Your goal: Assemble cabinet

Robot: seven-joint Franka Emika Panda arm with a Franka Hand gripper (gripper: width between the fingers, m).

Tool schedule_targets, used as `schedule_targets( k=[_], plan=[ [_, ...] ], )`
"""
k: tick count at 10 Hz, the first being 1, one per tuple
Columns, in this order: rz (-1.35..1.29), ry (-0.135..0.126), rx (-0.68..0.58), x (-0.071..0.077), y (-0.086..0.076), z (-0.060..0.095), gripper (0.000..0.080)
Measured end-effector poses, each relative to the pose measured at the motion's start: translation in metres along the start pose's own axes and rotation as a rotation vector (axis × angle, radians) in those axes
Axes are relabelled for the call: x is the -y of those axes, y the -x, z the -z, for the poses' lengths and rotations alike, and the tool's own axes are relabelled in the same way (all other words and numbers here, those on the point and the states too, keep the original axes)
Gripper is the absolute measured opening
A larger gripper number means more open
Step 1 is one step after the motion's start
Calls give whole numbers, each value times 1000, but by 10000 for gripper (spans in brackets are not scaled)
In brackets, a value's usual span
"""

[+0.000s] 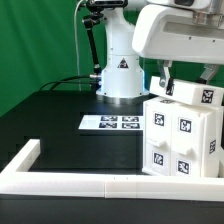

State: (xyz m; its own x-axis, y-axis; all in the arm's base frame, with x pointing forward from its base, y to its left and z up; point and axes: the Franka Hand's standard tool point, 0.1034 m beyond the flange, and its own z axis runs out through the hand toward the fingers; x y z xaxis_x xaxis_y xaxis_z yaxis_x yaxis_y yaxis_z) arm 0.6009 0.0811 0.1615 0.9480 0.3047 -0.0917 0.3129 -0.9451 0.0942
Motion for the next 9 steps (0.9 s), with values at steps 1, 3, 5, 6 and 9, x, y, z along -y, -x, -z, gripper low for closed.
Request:
schedule_targets(
  k=[1,3,5,6,9],
  plan=[
    [-93,-9,-5,1,-1,1,558],
    [-136,33,-41,14,-6,4,558],
    [-256,19,-41,19,-6,3,558],
    [-316,17,-42,20,-6,4,558],
    [-557,-16,-59,23,-7,3,558]
  ],
)
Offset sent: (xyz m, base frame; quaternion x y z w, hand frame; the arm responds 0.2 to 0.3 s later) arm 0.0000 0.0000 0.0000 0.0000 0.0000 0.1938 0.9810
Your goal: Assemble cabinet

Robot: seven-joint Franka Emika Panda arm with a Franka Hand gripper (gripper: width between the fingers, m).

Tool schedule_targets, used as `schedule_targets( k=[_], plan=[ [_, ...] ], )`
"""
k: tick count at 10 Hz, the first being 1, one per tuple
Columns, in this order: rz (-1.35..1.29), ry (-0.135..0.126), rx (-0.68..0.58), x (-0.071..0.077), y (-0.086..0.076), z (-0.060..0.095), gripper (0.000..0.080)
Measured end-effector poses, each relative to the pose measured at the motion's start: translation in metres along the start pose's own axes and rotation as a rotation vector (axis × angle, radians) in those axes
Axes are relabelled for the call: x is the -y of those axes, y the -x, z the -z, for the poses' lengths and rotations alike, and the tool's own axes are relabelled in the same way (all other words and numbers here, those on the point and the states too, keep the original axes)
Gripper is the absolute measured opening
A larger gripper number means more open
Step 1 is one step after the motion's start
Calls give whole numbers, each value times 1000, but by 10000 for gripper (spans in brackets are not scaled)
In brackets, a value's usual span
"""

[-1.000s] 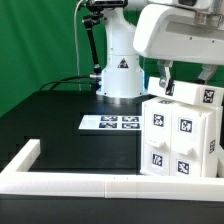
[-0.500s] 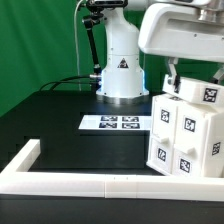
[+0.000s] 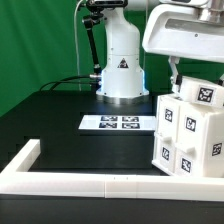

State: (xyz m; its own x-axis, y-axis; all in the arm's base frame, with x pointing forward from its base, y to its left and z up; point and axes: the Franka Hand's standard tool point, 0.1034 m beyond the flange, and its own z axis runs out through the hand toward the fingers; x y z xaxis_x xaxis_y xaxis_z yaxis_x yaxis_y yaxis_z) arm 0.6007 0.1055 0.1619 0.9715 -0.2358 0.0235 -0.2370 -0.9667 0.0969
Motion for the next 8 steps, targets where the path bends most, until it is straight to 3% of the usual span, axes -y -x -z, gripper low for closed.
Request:
schedule_targets(
  k=[8],
  plan=[
    [-549,-30,21,11,8,-2,558]
  ],
)
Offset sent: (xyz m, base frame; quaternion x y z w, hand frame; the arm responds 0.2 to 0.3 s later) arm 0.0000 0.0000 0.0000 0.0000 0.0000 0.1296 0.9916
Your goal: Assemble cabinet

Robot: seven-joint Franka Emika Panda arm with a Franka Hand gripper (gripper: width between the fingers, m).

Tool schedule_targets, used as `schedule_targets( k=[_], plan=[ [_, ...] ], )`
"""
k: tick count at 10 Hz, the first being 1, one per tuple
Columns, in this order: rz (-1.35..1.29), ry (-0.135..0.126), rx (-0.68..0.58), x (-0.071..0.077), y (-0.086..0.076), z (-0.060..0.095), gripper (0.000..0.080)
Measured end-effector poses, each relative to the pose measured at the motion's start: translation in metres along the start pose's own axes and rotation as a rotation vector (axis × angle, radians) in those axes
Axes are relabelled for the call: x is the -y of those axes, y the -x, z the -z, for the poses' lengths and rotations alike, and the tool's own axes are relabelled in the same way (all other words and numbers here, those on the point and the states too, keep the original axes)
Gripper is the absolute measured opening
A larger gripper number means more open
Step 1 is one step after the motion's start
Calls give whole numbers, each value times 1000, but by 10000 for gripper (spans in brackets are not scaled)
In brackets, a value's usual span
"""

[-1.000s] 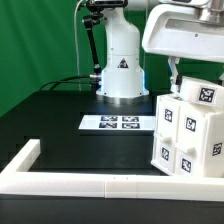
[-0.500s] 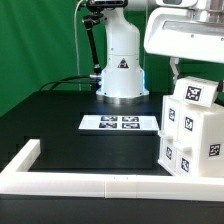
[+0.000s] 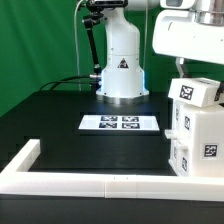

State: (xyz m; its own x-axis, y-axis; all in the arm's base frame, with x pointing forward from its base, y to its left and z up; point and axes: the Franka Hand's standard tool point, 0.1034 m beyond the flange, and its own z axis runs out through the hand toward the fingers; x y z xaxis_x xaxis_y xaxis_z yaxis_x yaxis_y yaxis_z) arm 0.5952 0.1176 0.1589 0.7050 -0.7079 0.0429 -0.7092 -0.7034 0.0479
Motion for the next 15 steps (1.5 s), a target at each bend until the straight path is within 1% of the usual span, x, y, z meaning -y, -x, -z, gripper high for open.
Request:
schedule_targets(
  k=[1,3,4,7,9,12,13,14,15],
  plan=[
    [-136,-34,-15,1,4,0,558],
    [-280,-57,-21,4,10,0,558],
    [-302,-60,-16,5,10,1,558],
    [-480,-74,17,9,16,1,558],
    [-613,-86,24,9,15,0,558],
    [-741,-92,52,10,15,0,558],
    [-801,-96,66,13,19,0,653],
    [-764,-97,67,14,20,-1,653],
    [-760,-99,69,14,20,0,776]
  ],
)
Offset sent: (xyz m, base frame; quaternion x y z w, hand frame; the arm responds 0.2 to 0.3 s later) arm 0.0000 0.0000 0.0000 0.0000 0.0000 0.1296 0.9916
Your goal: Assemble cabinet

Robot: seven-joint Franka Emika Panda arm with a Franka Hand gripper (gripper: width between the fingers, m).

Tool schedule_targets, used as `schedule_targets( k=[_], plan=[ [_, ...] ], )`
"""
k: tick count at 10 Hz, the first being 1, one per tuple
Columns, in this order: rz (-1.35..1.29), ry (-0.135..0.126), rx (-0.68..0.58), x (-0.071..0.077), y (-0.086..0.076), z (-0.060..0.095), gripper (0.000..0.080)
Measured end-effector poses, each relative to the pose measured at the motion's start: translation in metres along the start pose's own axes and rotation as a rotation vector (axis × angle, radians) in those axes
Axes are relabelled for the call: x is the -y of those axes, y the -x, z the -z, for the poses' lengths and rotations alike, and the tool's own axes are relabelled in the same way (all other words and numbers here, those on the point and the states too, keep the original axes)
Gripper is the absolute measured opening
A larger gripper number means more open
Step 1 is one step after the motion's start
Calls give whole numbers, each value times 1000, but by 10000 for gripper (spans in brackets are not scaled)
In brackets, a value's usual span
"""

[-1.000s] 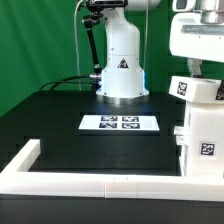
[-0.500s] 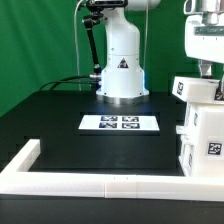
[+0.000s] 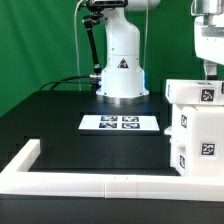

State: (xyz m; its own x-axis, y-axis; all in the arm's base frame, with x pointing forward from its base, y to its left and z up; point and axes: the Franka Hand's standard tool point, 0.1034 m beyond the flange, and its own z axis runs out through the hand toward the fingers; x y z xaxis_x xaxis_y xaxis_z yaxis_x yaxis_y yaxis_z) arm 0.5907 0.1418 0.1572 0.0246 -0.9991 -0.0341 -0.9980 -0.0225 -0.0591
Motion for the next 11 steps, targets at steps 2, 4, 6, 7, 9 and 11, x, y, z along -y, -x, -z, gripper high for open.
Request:
schedule_targets(
  k=[2,4,6,7,9,11],
  plan=[
    [28,-16,28,1,3,11,798],
    [36,-28,40,-3,3,19,798],
    [80,-29,43,-5,4,19,797],
    [83,-29,43,-5,5,19,797],
    [300,-18,34,-2,6,22,797],
    [530,-29,27,0,9,24,797]
  ],
)
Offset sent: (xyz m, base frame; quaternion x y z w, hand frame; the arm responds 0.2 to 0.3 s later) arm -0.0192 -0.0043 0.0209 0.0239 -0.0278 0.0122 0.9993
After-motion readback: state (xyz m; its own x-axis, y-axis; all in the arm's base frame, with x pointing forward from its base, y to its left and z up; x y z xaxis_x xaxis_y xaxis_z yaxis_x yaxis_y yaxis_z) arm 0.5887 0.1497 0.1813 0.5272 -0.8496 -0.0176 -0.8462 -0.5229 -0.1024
